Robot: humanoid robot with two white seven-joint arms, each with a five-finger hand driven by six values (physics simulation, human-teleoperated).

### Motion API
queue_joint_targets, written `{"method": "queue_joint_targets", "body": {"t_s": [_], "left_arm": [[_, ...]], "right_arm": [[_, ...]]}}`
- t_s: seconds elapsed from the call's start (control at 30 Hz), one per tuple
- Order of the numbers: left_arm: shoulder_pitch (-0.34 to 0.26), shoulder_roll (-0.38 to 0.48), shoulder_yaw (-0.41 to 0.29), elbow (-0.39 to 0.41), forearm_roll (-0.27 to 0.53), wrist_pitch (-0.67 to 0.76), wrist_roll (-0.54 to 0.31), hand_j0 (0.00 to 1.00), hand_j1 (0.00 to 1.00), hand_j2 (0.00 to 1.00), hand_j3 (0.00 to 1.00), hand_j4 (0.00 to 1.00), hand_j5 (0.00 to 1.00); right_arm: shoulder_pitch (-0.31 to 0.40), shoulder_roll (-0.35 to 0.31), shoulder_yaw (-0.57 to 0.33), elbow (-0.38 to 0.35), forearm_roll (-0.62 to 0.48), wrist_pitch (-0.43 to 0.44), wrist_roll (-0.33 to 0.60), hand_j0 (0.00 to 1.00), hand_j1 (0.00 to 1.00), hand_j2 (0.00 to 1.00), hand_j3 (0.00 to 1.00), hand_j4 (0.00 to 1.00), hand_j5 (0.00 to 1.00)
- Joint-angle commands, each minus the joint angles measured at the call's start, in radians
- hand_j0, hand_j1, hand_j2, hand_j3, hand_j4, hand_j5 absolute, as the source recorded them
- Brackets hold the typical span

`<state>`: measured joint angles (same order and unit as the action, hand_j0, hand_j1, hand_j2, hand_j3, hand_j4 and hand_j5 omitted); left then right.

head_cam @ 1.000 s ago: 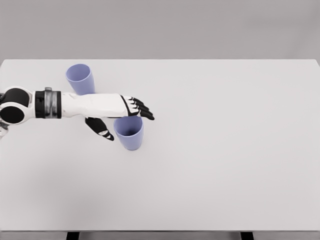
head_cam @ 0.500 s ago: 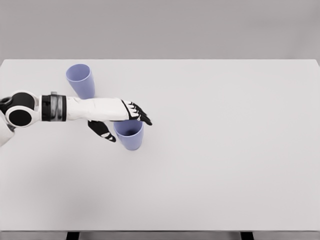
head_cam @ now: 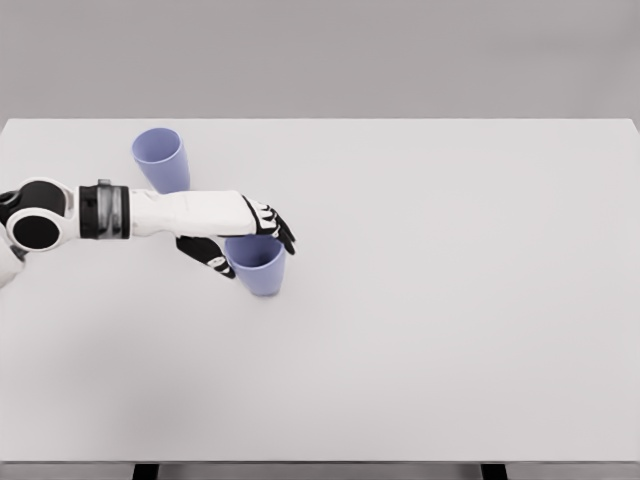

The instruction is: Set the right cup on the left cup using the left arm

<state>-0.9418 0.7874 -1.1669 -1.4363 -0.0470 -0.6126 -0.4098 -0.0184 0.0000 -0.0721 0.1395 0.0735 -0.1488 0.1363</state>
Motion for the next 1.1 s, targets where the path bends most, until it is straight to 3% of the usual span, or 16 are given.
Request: {"method": "queue_joint_targets", "body": {"t_s": [0.0, 0.5, 1.07], "left_arm": [[-0.002, 0.009, 0.006, -0.003, 0.010, 0.002, -0.003, 0.59, 0.59, 0.59, 0.59, 0.59, 0.59], [-0.158, 0.174, 0.004, 0.008, 0.094, 0.002, -0.004, 0.58, 0.58, 0.58, 0.58, 0.58, 0.58], [-0.272, 0.177, -0.008, 0.106, 0.153, 0.002, -0.046, 0.59, 0.59, 0.59, 0.59, 0.59, 0.59]], "right_arm": [[0.000, 0.000, 0.000, 0.000, 0.000, 0.000, 0.000, 1.00, 1.00, 1.00, 1.00, 1.00, 1.00], [0.000, 0.000, 0.000, 0.000, 0.000, 0.000, 0.000, 1.00, 1.00, 1.00, 1.00, 1.00, 1.00], [0.000, 0.000, 0.000, 0.000, 0.000, 0.000, 0.000, 1.00, 1.00, 1.00, 1.00, 1.00, 1.00]]}}
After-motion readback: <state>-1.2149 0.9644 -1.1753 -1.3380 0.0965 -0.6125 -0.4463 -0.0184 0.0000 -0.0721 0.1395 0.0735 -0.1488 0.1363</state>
